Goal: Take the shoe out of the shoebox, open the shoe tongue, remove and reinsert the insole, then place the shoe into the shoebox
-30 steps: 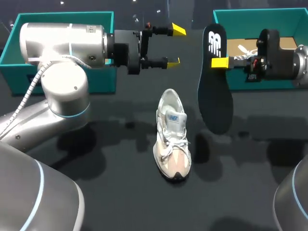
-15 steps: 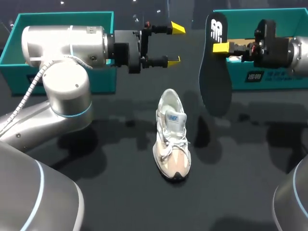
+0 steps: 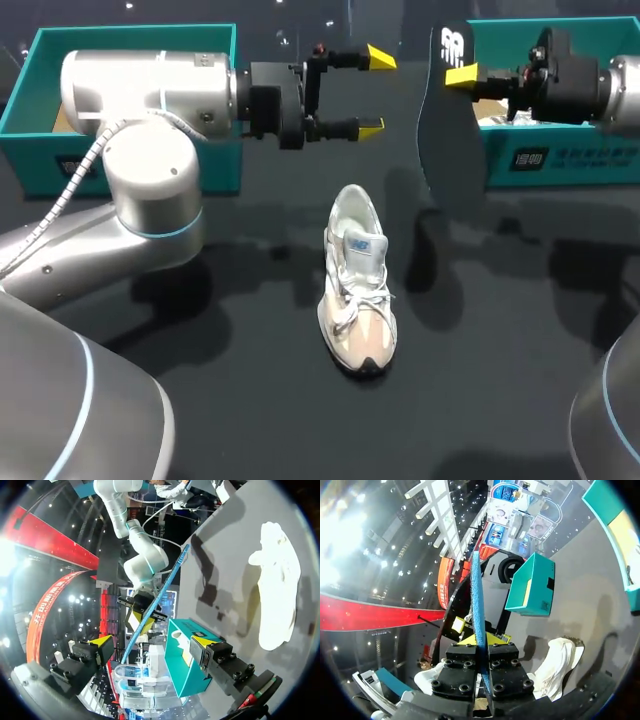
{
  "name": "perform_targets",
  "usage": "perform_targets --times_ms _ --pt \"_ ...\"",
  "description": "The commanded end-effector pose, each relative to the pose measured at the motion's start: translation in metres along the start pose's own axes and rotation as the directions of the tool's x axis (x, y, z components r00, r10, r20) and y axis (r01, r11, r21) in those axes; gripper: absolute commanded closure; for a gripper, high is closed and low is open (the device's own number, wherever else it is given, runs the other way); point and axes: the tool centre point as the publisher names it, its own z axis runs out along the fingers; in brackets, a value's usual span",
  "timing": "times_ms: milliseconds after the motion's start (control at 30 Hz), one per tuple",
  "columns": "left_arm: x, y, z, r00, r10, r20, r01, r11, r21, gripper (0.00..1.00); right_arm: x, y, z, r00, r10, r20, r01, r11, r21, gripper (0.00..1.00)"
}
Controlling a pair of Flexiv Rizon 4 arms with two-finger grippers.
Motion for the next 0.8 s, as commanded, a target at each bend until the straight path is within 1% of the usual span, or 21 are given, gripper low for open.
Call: perform_targets --times_ms 33,100,133,233,300,367,433,567,633,733,800 --pt "0.000 0.001 0.002 1.000 0.001 -0.001 -0.001 1.000 -0.001 0.00 -0.001 -0.001 0.000 1.000 0.001 0.001 -0.001 1.000 0.000 1.00" --pt "0.000 0.001 0.002 1.000 0.001 -0.001 -0.001 1.000 -0.001 0.00 -0.001 -0.001 0.000 1.000 0.001 0.001 -0.001 1.000 0.000 1.00" --pt "0.001 0.001 0.004 1.000 -0.004 -0.010 0.004 1.000 0.001 0.00 -0.003 0.001 0.004 1.000 0.023 -0.012 -0.023 1.000 0.011 1.00" --pt "0.005 0.001 0.009 1.000 0.003 -0.021 -0.003 1.000 0.003 0.00 -0.007 0.006 0.013 0.996 0.093 -0.005 -0.092 0.994 0.060 1.00" --pt "0.008 0.002 0.011 1.000 0.001 -0.021 -0.001 1.000 0.004 0.00 -0.011 0.007 0.018 0.990 0.138 0.034 -0.140 0.986 0.091 1.00" --pt "0.011 0.000 0.014 1.000 -0.001 -0.020 0.002 1.000 0.009 0.00 -0.014 0.010 0.022 0.985 0.168 0.026 -0.170 0.981 0.095 1.00" --pt "0.012 -0.001 0.016 1.000 -0.002 -0.016 0.003 1.000 0.015 0.00 -0.019 0.012 0.025 0.982 0.185 0.040 -0.188 0.978 0.095 1.00" --pt "0.013 -0.003 0.017 1.000 -0.004 -0.010 0.004 1.000 0.008 0.00 -0.027 0.016 0.027 0.975 0.219 0.037 -0.222 0.972 0.078 1.00" --pt "0.013 -0.003 0.017 1.000 -0.005 -0.005 0.005 1.000 0.002 0.12 -0.032 0.017 0.028 0.973 0.229 0.037 -0.232 0.970 0.077 1.00" --pt "0.013 -0.004 0.018 1.000 -0.001 -0.007 0.001 1.000 0.004 0.14 -0.037 0.020 0.030 0.965 0.256 0.056 -0.260 0.962 0.083 1.00" --pt "0.013 -0.004 0.018 1.000 0.001 -0.007 -0.001 1.000 0.005 0.20 -0.041 0.021 0.031 0.959 0.275 0.069 -0.280 0.957 0.081 1.00"
